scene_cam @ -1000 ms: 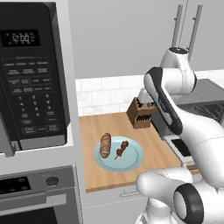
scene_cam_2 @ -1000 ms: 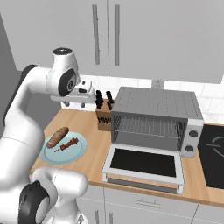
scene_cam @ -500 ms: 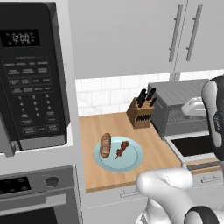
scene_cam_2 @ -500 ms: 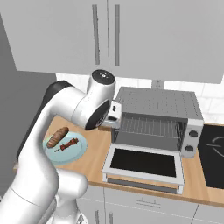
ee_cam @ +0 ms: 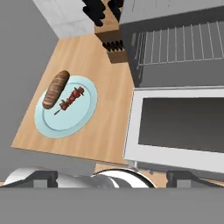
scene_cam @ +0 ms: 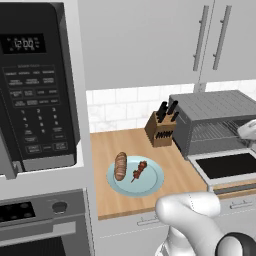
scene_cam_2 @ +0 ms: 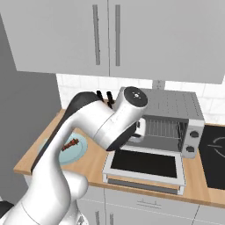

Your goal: Pick up the kebab skewer and baguette bread, and place them inside the toaster oven. Close the toaster oven door and start by setting the timer.

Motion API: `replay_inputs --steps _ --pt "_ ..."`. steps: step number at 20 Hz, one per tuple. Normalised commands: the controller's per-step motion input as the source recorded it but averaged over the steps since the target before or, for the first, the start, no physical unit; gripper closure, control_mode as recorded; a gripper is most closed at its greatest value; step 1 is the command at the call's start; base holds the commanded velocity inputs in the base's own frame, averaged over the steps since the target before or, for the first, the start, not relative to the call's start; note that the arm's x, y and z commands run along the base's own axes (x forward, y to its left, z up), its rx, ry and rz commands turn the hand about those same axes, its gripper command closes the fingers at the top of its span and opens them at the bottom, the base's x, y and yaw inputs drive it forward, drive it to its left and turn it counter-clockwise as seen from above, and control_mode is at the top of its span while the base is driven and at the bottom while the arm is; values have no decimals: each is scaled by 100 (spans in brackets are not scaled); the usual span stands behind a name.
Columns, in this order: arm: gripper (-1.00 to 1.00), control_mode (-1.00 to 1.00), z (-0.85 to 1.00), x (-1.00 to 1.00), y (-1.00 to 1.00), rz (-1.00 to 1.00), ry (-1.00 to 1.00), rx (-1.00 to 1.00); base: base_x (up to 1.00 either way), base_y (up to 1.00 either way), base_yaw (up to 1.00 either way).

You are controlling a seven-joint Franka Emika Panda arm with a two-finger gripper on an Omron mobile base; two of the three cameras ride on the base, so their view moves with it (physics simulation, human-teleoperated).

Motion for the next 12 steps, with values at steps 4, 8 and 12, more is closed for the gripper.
replay_inputs --steps 4,8,12 --pt "-100 -100 -54 19 -1 0 -23 0 0 0 0" --pt "-100 -100 -97 25 -20 -3 -30 -21 0 0 0" --pt "-100 -100 -94 4 -30 -18 -20 -31 0 0 0"
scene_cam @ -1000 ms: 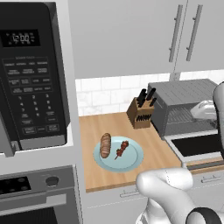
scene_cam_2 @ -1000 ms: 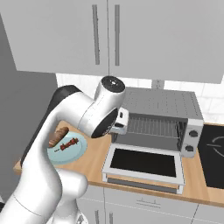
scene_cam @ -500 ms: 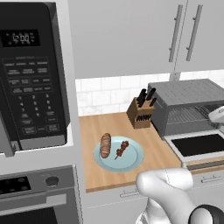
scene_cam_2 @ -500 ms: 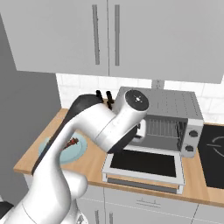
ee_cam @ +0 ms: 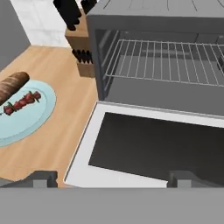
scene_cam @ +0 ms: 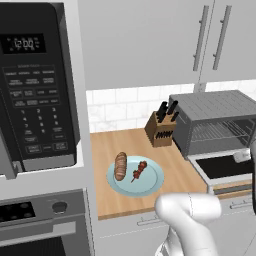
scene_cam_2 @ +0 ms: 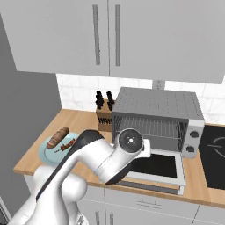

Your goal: Pick up the kebab skewer and baguette bread, and place them inside the toaster oven. Close the toaster oven door and start by setting the timer.

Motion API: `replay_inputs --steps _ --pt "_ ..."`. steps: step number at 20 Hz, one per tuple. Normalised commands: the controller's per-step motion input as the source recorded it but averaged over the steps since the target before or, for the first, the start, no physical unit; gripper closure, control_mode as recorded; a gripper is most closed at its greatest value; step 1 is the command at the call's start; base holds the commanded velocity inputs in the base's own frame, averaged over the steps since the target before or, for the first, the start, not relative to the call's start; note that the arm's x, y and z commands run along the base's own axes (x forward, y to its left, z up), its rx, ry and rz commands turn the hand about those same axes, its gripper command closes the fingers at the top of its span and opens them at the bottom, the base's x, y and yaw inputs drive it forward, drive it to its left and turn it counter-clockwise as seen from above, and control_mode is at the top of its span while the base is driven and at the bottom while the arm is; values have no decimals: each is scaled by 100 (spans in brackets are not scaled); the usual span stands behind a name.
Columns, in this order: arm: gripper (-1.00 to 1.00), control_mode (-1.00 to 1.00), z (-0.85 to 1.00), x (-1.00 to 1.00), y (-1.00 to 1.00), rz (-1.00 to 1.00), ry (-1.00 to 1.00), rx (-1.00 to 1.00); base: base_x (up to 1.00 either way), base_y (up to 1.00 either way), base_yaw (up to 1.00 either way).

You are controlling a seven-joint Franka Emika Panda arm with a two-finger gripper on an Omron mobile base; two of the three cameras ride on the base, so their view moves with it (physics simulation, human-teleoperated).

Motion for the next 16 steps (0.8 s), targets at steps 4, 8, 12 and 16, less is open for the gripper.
replay_inputs --steps 4,8,12,16 --pt "-100 -100 -23 18 -20 -27 -4 -7 0 0 0" --pt "-100 -100 67 24 -45 -3 0 16 0 0 0" --pt "-100 -100 25 44 -62 0 -1 15 0 0 0" --pt "-100 -100 0 45 -63 0 -5 2 0 0 0"
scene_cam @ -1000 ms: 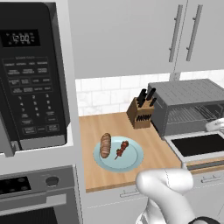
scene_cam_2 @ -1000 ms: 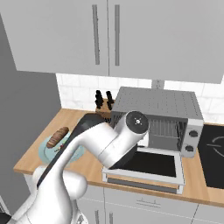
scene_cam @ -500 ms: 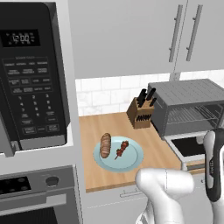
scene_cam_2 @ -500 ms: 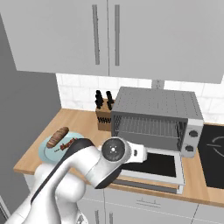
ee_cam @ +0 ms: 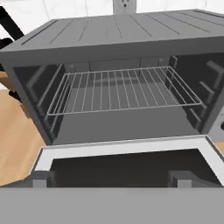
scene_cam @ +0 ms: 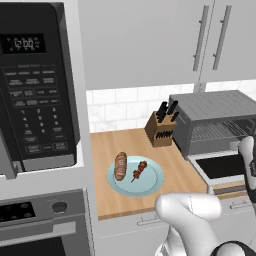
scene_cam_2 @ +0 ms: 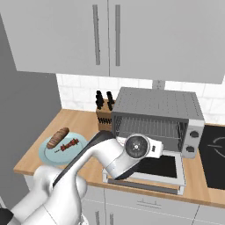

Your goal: Pick up the kebab skewer and baguette bread, and place them inside the toaster oven. Close the toaster oven door and start by setting the timer.

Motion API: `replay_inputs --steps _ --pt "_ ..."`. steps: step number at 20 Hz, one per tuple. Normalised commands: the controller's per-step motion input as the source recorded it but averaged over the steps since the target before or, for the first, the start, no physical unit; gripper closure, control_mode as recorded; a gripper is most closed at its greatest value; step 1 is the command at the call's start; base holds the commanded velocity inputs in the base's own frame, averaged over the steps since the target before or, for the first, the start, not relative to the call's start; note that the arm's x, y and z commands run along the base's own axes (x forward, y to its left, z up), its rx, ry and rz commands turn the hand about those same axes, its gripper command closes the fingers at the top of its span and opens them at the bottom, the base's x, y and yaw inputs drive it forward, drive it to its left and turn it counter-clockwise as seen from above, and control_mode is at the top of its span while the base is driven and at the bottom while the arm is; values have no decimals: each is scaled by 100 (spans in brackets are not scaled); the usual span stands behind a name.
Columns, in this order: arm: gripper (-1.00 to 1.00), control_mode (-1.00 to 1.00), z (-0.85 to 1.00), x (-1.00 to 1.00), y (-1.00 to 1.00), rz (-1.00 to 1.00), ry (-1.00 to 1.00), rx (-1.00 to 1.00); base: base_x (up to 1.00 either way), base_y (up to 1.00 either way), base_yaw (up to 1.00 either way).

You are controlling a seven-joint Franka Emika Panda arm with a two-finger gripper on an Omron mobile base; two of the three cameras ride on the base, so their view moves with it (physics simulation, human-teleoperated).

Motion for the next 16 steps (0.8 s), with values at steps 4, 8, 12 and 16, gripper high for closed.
replay_inputs --steps 4,8,12,16 --pt "-100 -100 -2 42 -20 -5 -13 0 0 0 0" --pt "-100 -100 -4 24 -1 -8 -13 0 0 0 0" --pt "-100 -100 0 4 0 -3 -16 0 0 0 0" --pt "-100 -100 -11 6 5 2 -14 -5 0 0 0"
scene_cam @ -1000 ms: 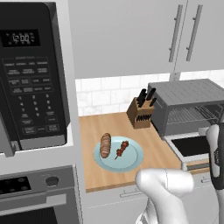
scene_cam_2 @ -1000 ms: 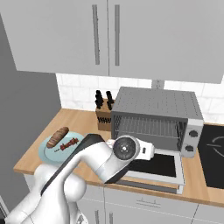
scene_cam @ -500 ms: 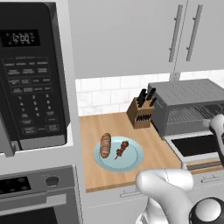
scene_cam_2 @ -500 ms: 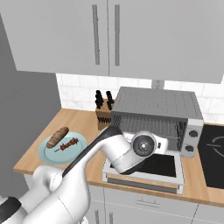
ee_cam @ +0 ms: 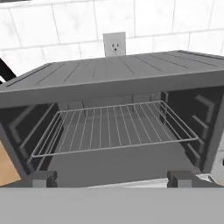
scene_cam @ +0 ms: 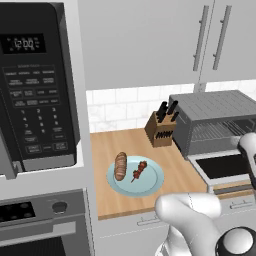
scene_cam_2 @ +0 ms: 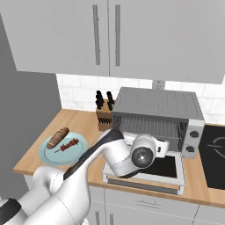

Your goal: Pick up the kebab skewer and baguette bread, and place them inside the toaster oven. Close the toaster oven door and start by setting the timer.

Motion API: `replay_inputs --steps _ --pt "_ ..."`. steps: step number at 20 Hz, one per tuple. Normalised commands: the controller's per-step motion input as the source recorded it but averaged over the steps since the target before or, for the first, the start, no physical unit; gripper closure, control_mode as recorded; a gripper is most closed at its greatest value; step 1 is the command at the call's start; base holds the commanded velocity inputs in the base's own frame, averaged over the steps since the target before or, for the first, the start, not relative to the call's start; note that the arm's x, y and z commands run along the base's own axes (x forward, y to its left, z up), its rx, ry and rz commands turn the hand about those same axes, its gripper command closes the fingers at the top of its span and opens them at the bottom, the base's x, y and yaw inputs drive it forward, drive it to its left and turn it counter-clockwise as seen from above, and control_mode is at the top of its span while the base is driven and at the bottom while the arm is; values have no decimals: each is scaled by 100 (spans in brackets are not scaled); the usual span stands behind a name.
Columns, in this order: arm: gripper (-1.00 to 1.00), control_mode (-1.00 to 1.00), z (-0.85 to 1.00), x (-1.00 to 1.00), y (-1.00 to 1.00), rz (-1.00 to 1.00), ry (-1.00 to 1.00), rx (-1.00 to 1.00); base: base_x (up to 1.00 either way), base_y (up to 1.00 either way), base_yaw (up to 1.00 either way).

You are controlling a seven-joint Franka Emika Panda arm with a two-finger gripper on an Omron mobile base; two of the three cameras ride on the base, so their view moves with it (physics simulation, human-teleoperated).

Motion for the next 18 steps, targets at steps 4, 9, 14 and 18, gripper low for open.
replay_inputs --steps 4,9,14,18 --pt "-100 -100 -10 49 -19 18 -5 -2 0 0 0" --pt "-100 -100 -19 79 -8 6 -3 0 0 0 0" --pt "-100 -100 -16 61 -2 0 0 3 0 0 0" --pt "-100 -100 -59 33 -19 0 -5 3 0 0 0"
